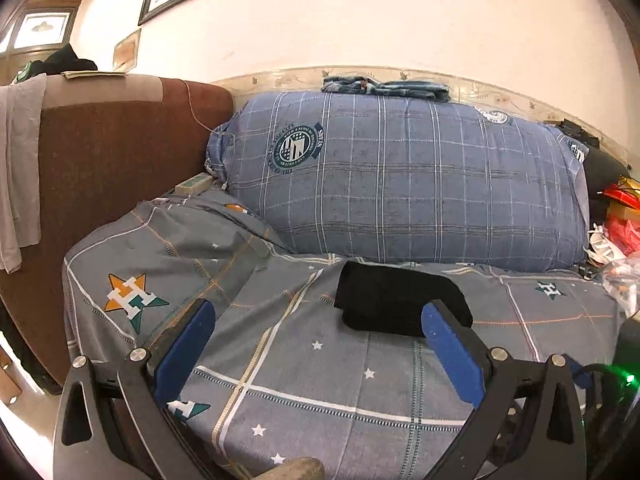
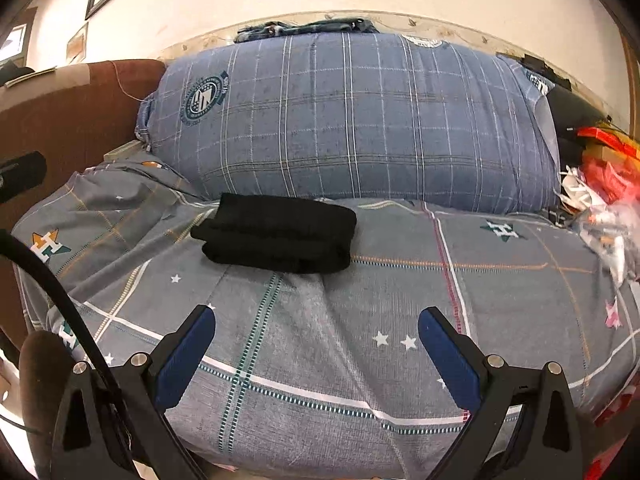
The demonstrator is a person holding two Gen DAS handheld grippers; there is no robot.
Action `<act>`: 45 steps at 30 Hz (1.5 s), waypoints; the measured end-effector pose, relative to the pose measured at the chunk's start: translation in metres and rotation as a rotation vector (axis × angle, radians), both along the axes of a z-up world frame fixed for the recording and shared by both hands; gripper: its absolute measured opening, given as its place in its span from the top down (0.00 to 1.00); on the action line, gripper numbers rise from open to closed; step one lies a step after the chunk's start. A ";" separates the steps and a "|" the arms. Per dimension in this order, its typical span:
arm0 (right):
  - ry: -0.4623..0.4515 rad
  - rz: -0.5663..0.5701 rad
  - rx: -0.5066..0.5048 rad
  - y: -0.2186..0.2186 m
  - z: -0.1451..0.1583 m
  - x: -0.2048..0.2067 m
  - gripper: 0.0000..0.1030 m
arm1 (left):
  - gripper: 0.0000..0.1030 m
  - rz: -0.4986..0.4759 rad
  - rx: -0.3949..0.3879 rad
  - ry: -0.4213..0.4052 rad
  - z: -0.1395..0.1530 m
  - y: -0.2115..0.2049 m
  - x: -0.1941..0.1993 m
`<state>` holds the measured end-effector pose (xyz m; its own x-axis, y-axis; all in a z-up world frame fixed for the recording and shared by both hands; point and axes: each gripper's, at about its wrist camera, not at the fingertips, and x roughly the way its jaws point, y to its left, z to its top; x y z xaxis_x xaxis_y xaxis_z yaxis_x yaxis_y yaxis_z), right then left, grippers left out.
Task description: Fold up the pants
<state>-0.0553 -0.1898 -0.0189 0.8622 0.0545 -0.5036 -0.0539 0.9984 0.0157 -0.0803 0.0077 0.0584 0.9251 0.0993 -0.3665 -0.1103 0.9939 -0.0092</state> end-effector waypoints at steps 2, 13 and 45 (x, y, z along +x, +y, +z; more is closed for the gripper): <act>-0.008 0.002 0.001 0.002 0.004 -0.003 0.00 | 0.00 0.008 0.008 0.012 -0.001 0.001 0.000; 0.068 0.060 -0.020 0.022 -0.015 -0.001 0.00 | 0.00 0.001 -0.038 0.253 -0.038 0.004 0.029; 0.165 0.066 0.008 0.025 -0.038 0.011 0.00 | 0.00 -0.079 -0.093 0.351 -0.057 -0.003 0.041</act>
